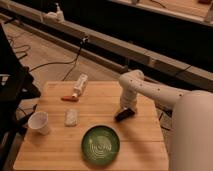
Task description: Place the eraser on the white sponge
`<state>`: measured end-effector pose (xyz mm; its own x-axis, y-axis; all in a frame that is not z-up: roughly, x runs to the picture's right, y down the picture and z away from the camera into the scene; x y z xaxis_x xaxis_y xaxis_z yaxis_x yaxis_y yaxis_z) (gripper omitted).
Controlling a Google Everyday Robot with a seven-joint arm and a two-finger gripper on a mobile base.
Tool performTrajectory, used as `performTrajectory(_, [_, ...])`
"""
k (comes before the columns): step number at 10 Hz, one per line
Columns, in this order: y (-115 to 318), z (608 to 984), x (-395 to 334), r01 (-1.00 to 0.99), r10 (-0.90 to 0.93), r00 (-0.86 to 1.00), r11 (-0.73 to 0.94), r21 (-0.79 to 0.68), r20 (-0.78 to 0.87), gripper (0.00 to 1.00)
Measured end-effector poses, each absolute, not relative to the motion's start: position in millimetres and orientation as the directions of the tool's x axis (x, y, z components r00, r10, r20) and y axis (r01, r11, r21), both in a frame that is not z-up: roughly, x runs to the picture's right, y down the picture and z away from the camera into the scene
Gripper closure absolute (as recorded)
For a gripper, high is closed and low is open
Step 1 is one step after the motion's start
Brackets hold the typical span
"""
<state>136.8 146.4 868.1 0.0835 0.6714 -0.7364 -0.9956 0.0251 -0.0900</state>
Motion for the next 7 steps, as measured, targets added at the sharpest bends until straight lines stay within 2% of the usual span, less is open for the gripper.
performTrajectory(3, [112.0,858.1,120.8,-0.991,0.714,0.109,0.021,-0.135,-0.692,1.00])
performTrajectory(7, [75.8,845.1,55.6,-0.960,0.745,0.222,0.056,-0.273,-0.629,1.00])
